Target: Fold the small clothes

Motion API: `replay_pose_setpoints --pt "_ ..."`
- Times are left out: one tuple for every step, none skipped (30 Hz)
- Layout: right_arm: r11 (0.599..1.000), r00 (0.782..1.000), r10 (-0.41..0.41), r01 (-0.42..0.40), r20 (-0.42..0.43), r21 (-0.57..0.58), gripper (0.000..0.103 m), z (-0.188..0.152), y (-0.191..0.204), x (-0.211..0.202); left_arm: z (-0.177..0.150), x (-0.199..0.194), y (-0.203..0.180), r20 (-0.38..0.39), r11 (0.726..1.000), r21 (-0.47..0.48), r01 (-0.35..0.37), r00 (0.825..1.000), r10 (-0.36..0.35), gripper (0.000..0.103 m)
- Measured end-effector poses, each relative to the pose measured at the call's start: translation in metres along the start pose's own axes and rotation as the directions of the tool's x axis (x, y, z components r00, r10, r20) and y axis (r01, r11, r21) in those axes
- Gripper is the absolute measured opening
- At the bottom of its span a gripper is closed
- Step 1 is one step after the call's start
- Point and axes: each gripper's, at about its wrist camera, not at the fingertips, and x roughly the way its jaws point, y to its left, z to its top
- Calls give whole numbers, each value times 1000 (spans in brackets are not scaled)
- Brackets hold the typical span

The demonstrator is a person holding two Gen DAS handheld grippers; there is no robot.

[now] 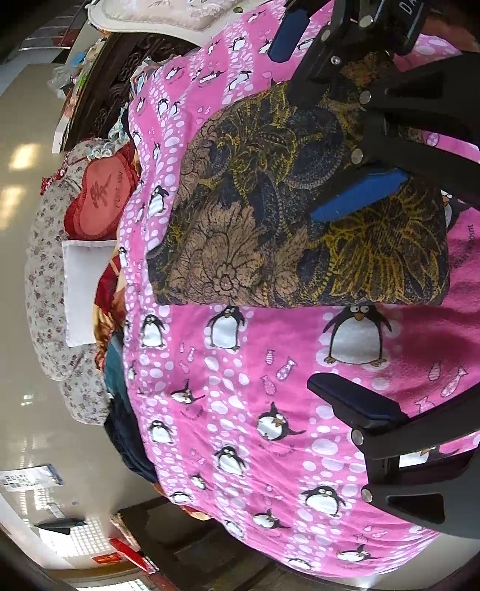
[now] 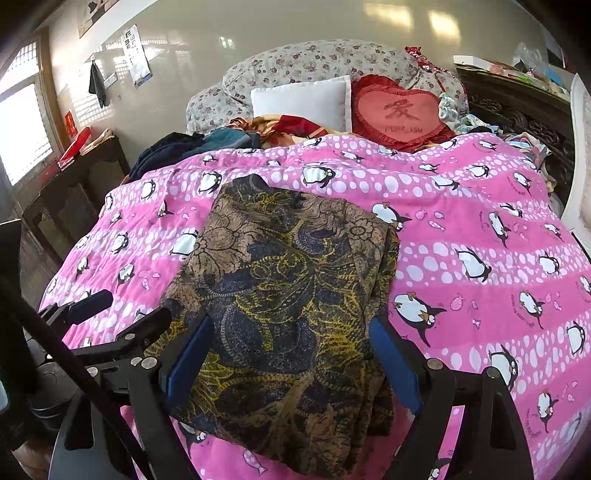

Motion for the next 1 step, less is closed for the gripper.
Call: replay_pose_setpoints --pt "1000 1000 -1 1 1 2 89 0 0 0 0 1 1 -10 1000 -7 3 1000 -3 84"
